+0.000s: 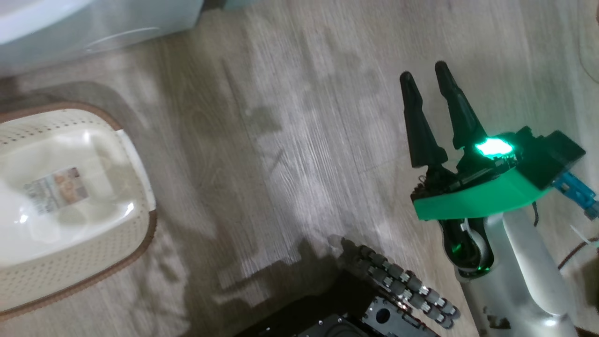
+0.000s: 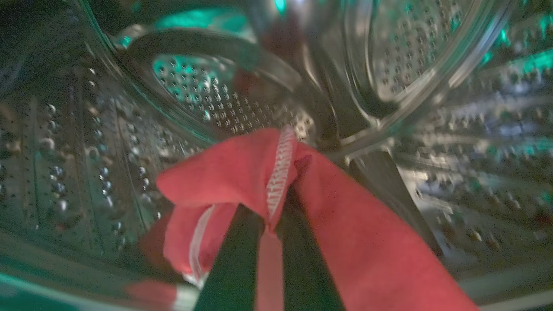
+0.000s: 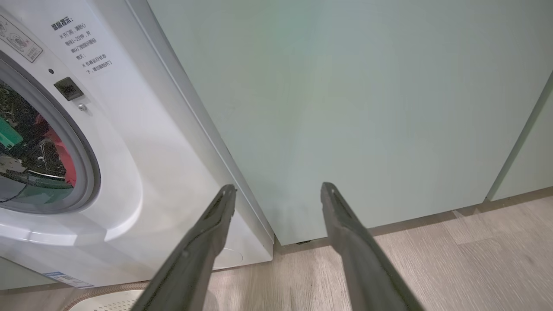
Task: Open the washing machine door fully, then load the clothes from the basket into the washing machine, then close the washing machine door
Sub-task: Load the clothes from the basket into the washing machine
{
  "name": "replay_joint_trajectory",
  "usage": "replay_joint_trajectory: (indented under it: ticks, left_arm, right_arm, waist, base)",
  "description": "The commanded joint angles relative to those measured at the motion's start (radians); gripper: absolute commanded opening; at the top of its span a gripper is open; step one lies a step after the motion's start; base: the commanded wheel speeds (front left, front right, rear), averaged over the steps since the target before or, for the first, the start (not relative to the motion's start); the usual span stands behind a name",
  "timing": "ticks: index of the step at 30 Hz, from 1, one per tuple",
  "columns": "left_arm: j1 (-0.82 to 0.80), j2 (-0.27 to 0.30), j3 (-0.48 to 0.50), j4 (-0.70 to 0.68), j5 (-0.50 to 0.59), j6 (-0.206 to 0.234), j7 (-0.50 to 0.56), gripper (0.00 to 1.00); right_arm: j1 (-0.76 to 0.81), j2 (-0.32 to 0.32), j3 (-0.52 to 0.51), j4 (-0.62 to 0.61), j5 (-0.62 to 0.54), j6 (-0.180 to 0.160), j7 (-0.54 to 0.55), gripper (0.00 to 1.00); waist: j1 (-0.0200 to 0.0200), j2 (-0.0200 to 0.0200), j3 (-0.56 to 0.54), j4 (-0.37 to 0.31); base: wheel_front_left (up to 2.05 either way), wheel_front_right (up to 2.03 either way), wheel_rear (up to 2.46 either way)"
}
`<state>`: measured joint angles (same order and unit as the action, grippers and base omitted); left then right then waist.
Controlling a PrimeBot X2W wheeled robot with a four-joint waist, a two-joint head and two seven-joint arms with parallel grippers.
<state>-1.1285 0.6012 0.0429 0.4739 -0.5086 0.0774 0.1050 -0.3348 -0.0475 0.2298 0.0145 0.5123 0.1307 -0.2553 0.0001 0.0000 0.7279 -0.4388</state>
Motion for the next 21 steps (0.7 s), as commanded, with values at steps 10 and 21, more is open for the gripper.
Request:
replay_joint_trajectory:
  ticks: [10, 21]
  left_arm:
    - [-0.172, 0.100, 0.043, 0.110, 0.042, -0.017, -0.228, 0.00]
    - [-0.279, 0.107, -0.043, 0.302, 0.094, -0.071, -0.272, 0.00]
  right_arm:
    - [-0.004, -0.003, 0.039, -0.056, 0.019, 0.000, -0.006, 1.00]
    - [-0.005, -0.003, 0.051, -0.067, 0.020, 0.000, -0.006, 1.00]
  waist:
    - [-0.0001, 0.0000, 0.064, -0.065]
    - [-0.0001, 0.0000, 0.089, -0.075]
  base:
    - [0.00, 0.00, 0.00]
    - [0.00, 0.00, 0.00]
